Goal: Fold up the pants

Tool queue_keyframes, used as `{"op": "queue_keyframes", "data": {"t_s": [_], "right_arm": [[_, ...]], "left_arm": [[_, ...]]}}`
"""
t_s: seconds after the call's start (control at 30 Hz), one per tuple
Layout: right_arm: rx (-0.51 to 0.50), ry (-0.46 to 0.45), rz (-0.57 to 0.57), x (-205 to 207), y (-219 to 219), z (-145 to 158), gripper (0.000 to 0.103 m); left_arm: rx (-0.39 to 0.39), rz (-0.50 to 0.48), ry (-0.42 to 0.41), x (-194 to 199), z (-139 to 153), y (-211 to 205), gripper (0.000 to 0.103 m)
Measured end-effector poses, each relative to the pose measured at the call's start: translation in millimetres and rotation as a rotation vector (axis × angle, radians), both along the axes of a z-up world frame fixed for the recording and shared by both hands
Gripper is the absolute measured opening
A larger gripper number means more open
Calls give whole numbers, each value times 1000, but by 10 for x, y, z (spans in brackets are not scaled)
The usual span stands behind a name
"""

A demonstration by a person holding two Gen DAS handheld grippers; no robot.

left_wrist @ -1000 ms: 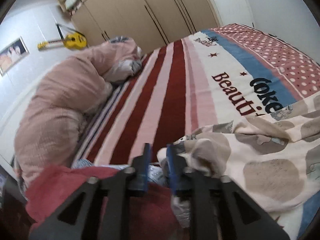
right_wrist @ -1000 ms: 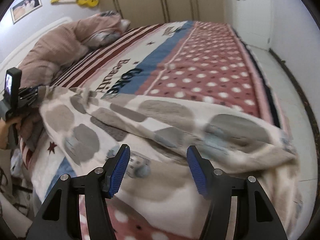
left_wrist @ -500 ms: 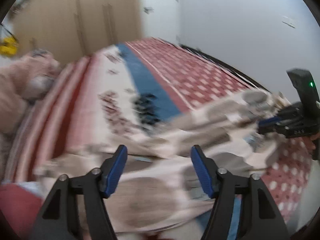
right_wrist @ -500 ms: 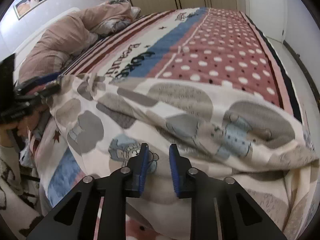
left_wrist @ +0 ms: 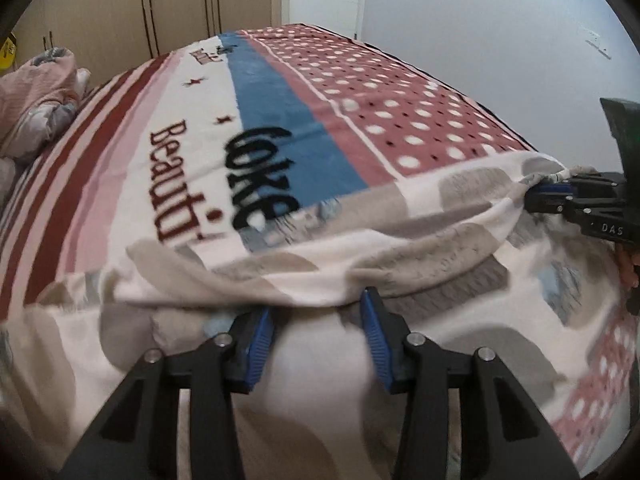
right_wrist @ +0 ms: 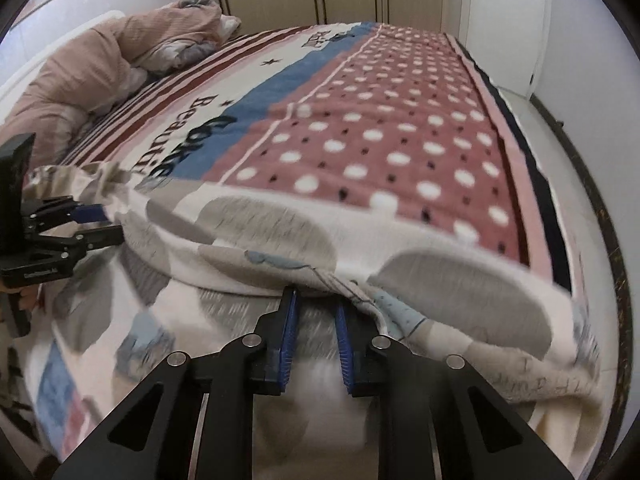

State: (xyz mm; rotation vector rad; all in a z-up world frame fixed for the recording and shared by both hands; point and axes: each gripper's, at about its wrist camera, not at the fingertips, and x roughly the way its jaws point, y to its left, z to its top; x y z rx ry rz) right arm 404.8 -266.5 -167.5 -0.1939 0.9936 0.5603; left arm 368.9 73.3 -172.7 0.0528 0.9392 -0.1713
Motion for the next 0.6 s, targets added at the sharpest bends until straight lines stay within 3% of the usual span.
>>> {"op": "queue_keyframes", "data": {"t_s": [0.33,0.5,0.6], "right_arm": [[-47,-43,-36,467,71,51,14],[32,-50,12,329,72,243,18],[55,-4,85,181,148,250,18]], "left_arm": [[13,90,-50,469,-6,220,49],[1,125,-70,537,43,306,50],[-5,103,-99,434,114,281,51]]}}
